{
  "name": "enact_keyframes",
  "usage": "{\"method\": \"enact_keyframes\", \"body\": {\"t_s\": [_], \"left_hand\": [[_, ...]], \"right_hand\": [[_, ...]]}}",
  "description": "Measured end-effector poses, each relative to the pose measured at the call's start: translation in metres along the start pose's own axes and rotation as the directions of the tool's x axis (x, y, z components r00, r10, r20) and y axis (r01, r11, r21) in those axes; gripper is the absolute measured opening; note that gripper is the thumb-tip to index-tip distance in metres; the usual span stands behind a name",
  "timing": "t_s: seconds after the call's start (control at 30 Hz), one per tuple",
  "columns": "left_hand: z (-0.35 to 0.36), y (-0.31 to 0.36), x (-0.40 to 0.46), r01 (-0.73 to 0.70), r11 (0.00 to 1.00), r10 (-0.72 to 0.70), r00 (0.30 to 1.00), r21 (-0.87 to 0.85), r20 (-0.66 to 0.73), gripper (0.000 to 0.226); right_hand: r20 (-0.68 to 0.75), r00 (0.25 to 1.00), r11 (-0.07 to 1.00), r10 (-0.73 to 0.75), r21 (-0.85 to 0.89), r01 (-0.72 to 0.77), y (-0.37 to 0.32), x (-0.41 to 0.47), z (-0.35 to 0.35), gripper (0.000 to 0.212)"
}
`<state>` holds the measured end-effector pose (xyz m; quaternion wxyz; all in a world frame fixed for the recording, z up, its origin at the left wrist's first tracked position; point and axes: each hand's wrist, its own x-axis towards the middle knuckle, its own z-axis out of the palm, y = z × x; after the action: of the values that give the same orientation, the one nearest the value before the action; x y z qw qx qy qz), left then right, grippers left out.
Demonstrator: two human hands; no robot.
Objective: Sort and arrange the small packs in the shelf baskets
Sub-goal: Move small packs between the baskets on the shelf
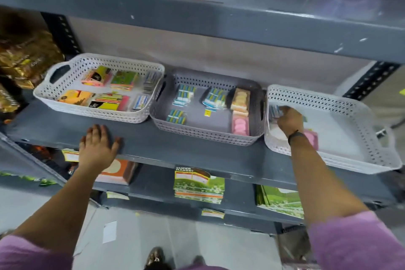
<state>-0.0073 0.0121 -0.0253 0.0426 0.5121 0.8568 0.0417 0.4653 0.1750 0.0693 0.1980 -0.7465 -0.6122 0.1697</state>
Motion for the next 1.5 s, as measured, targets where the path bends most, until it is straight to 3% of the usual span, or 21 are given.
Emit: {"method": "enact_keyframes", "body": {"t_s": [0.07, 0.17, 0.4, 0.53, 0.63, 0.73, 0.83, 0.93, 1.07, 1.2, 1.33, 1.4, 1.5], "left_hand": [[-0.001, 0.000, 0.000, 0.001, 1.000, -0.001, 1.000, 0.000, 0.003, 0.073], [-0.003, 0.000, 0.000, 0.004, 1.000, -0.004, 1.000, -0.002, 0.017, 0.073], [-0.008, 0.003, -0.001, 0.028, 1.000, -0.029, 0.998, 0.014, 0.048, 0.073], [-0.008, 0.005, -0.002, 0.027, 1.000, -0.028, 0.998, 0.016, 0.054, 0.073], [-0.009, 0.004, -0.003, 0.030, 0.999, -0.031, 0.998, 0.022, 0.060, 0.073], [-0.009, 0.002, -0.004, 0.032, 0.999, -0.034, 0.998, 0.028, 0.050, 0.073], [-0.007, 0.004, -0.005, 0.024, 0.999, -0.024, 0.999, 0.021, 0.028, 0.073], [-0.008, 0.006, -0.006, 0.022, 1.000, -0.022, 0.999, 0.012, 0.037, 0.073], [-0.009, 0.007, -0.006, 0.025, 1.000, -0.024, 0.999, -0.007, 0.048, 0.074], [-0.008, 0.005, -0.006, 0.012, 1.000, -0.012, 0.999, -0.013, 0.039, 0.075], [-0.006, 0.003, -0.005, 0.006, 1.000, -0.006, 1.000, -0.029, 0.013, 0.075], [-0.005, 0.003, -0.006, 0.011, 1.000, -0.010, 1.000, -0.021, 0.009, 0.080], [-0.005, 0.002, -0.006, 0.011, 1.000, -0.011, 1.000, -0.025, 0.009, 0.092]], "right_hand": [[0.157, 0.987, 0.994, 0.020, -0.111, -0.002, 0.009, 0.007, 0.005, 0.040], [0.195, 0.981, 0.985, -0.017, -0.162, 0.049, 0.008, 0.014, 0.009, 0.038], [0.034, 0.999, 0.977, -0.014, -0.210, 0.021, 0.001, 0.018, 0.014, 0.042], [-0.014, 0.997, 0.995, 0.079, -0.066, -0.079, -0.002, 0.018, 0.009, 0.050], [-0.121, 0.969, 0.955, 0.215, 0.235, -0.183, -0.005, 0.013, 0.003, 0.064], [-0.272, 0.954, 0.914, 0.123, 0.407, -0.002, -0.031, 0.008, 0.001, 0.071], [-0.307, 0.926, 0.899, -0.222, 0.303, 0.316, -0.083, -0.008, 0.000, 0.050], [-0.186, 0.817, 0.807, -0.546, 0.145, 0.573, -0.166, -0.034, 0.010, 0.049], [0.057, 0.574, 0.576, -0.817, 0.129, 0.807, -0.247, -0.044, 0.065, 0.044], [0.305, 0.440, 0.489, -0.844, 0.103, 0.866, -0.304, -0.059, 0.109, 0.036], [0.462, 0.375, 0.378, -0.803, -0.091, 0.921, -0.332, -0.057, 0.145, 0.029], [0.512, 0.366, 0.331, -0.777, -0.163, 0.930, -0.337, -0.053, 0.162, 0.032], [0.582, 0.395, 0.347, -0.711, -0.198, 0.917, -0.341, -0.053, 0.175, 0.032]]}}
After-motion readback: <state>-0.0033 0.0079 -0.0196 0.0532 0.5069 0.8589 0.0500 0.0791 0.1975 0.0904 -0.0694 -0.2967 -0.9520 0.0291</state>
